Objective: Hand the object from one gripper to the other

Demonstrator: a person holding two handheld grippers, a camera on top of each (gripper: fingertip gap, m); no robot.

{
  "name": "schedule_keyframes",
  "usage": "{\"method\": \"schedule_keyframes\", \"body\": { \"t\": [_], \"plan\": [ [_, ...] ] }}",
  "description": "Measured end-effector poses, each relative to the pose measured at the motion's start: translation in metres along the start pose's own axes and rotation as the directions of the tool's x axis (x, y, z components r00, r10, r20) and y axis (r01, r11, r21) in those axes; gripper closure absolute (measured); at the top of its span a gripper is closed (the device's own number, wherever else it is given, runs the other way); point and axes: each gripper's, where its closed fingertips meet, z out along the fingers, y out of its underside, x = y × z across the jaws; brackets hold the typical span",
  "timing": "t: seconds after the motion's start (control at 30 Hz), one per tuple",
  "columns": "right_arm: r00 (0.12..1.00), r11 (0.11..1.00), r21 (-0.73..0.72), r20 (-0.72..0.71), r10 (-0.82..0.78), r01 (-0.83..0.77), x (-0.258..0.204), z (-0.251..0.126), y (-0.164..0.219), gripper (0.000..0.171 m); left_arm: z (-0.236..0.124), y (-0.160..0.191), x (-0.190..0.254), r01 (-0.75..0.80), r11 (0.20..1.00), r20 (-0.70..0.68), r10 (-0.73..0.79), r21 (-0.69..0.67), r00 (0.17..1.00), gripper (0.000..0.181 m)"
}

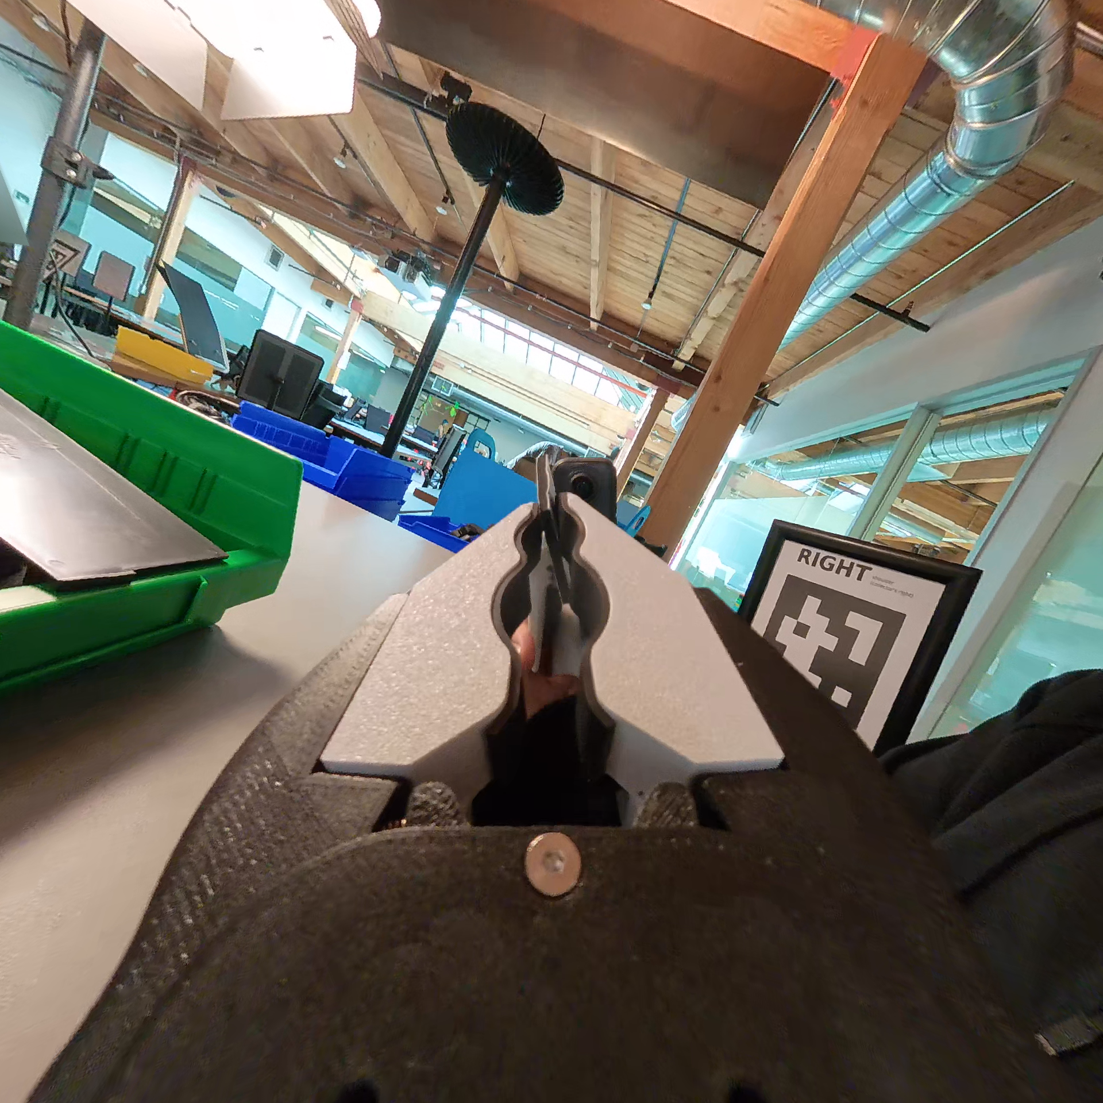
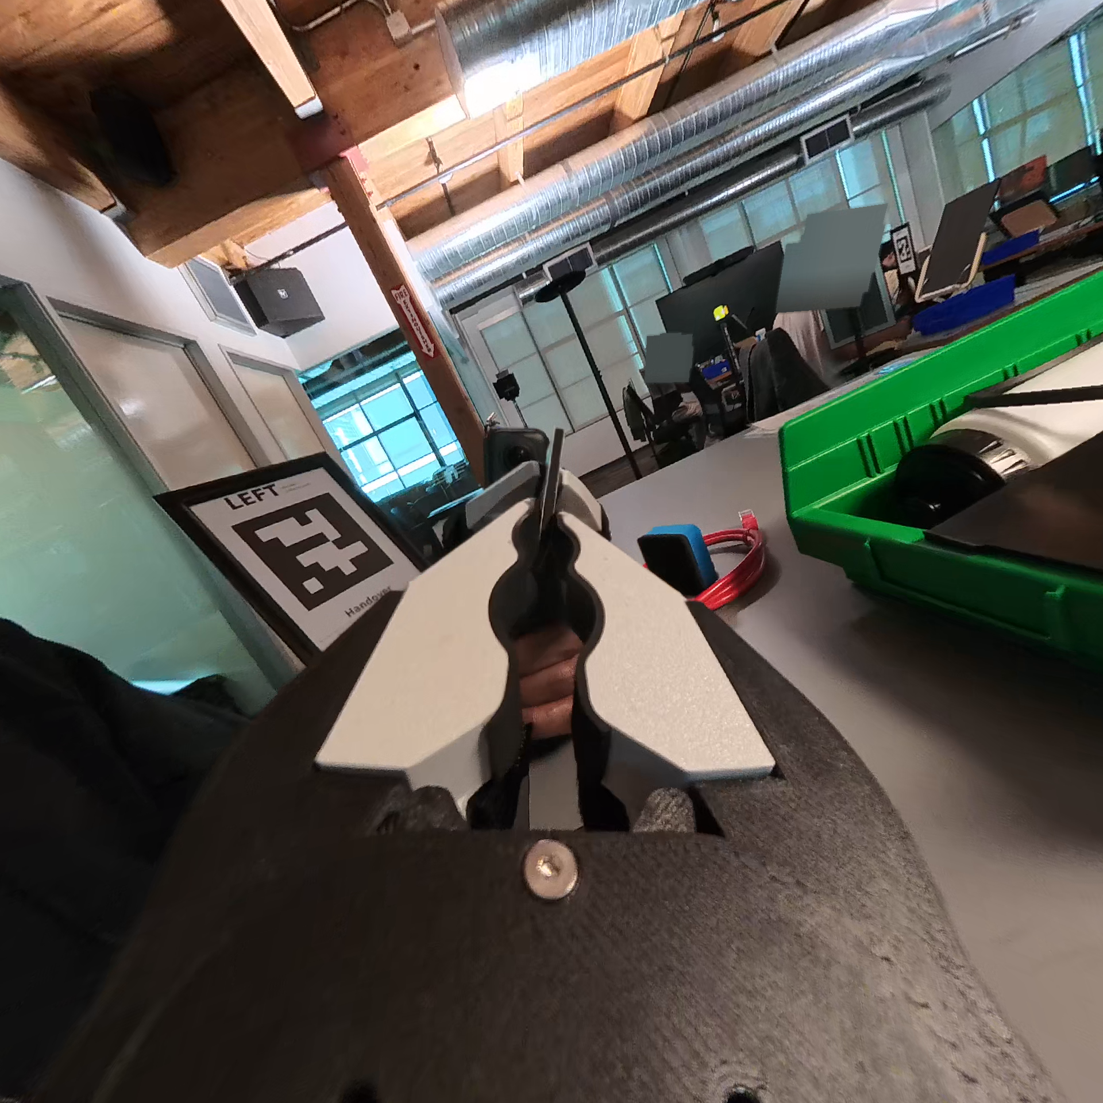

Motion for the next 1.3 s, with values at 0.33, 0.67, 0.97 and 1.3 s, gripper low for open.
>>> {"method": "schedule_keyframes", "body": {
  "t": [0.33, 0.67, 0.97, 1.3],
  "plan": [
    [1.000, 0.999, -0.039, -0.013, 0.008, -0.008, 0.001, 0.003, 0.006, 0.137, -0.002, -0.001, 0.004, 0.000, 1.000, -0.028, 0.000, 0.007, 1.000, 0.177],
    [1.000, 0.998, 0.056, -0.002, 0.012, -0.012, 0.002, -0.006, -0.008, 0.167, 0.003, 0.005, -0.002, 0.020, 0.999, 0.009, -0.020, -0.034, 1.000, 0.152],
    [1.000, 0.997, 0.074, -0.008, -0.008, 0.009, 0.000, -0.006, -0.010, 0.142, 0.007, 0.015, 0.007, 0.035, 0.994, -0.045, -0.040, -0.099, 0.998, 0.177],
    [0.999, 0.986, 0.165, -0.024, -0.029, 0.032, 0.002, -0.016, -0.023, 0.167, 0.013, 0.028, 0.003, 0.041, 0.981, -0.007, -0.043, -0.191, 0.999, 0.170]
  ]
}}
